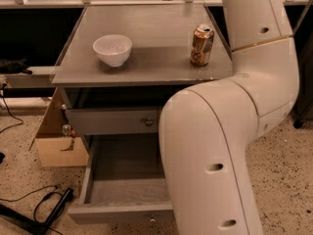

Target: Pick brown chip bag from middle drawer and place on counter

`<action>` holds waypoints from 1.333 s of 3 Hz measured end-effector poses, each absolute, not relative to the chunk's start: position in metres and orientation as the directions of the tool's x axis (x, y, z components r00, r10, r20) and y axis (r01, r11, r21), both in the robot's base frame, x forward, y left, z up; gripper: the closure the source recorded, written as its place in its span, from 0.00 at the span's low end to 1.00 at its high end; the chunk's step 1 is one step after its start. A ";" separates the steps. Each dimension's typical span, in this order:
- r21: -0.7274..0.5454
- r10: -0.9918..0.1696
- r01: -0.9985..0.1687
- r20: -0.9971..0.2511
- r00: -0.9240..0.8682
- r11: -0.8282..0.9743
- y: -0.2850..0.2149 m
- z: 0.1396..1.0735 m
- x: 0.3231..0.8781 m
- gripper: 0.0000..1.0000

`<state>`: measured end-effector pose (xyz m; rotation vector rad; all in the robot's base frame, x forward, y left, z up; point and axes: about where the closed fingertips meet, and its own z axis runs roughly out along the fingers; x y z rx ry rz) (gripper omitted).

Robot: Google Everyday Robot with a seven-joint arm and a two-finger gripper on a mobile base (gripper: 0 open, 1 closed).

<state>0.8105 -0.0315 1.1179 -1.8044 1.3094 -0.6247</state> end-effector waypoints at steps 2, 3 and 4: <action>-0.850 -0.898 -0.429 0.108 0.426 -0.306 0.032 1.063 0.879 1.00; -0.804 -0.918 -0.480 0.192 0.348 -0.350 0.024 1.019 0.905 1.00; -0.803 -0.922 -0.483 0.202 0.330 -0.349 0.019 1.019 0.907 0.82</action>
Offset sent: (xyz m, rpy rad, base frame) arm 0.1706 0.0881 -0.0329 -0.2291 -0.1578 0.1097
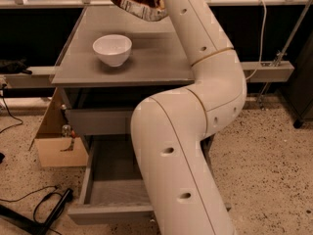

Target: Pick brown chip bag from middle drawer and place on counter

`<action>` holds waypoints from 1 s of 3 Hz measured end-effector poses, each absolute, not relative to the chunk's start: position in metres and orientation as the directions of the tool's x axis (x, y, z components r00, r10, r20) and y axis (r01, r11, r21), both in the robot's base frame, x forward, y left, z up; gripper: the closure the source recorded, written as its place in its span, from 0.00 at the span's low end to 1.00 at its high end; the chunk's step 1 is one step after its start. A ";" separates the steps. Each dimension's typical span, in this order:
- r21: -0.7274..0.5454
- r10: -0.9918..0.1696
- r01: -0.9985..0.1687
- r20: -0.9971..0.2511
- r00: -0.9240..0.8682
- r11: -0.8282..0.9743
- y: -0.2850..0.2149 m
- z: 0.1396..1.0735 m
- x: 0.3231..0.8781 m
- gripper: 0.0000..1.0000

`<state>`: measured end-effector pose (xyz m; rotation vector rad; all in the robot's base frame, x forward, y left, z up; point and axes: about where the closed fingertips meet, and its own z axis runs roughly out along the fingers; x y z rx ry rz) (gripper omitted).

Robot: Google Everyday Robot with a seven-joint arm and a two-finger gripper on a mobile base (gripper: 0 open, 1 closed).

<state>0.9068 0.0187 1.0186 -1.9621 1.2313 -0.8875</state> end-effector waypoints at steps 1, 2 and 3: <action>-0.803 -0.921 -0.483 0.200 0.334 -0.349 0.020 1.018 0.907 0.58; -0.803 -0.921 -0.483 0.200 0.334 -0.349 0.020 1.018 0.907 0.35; -0.803 -0.921 -0.483 0.200 0.334 -0.349 0.020 1.018 0.907 0.12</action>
Offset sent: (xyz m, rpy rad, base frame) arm -0.0002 0.0012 -0.0005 0.0016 0.0012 0.0039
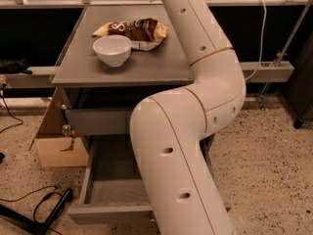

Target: Pick brown chip bag from middle drawer and place on counter

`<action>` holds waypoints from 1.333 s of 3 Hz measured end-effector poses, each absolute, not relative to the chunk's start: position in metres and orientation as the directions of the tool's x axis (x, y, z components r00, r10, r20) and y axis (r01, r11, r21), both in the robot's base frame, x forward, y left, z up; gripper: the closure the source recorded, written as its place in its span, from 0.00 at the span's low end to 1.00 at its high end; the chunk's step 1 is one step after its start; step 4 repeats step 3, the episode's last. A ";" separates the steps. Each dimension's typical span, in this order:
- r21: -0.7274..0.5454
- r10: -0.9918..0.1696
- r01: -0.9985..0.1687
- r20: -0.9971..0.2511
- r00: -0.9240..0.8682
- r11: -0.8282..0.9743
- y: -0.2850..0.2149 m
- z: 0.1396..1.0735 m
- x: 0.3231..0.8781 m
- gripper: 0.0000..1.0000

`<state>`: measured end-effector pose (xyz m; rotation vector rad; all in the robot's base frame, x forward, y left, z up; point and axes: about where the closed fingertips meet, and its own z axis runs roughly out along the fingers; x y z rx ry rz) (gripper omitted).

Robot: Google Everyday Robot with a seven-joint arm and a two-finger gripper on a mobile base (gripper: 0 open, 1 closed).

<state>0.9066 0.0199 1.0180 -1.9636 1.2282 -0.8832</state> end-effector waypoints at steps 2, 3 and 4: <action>-0.805 -0.922 -0.482 0.195 0.336 -0.346 0.020 1.017 0.907 0.00; -0.877 -0.940 -0.404 0.135 0.313 -0.261 0.005 1.063 0.905 0.00; -0.877 -0.940 -0.404 0.135 0.313 -0.261 0.005 1.063 0.905 0.00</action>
Offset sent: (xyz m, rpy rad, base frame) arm -0.0017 -0.0014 0.0046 0.0264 -0.0098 0.0053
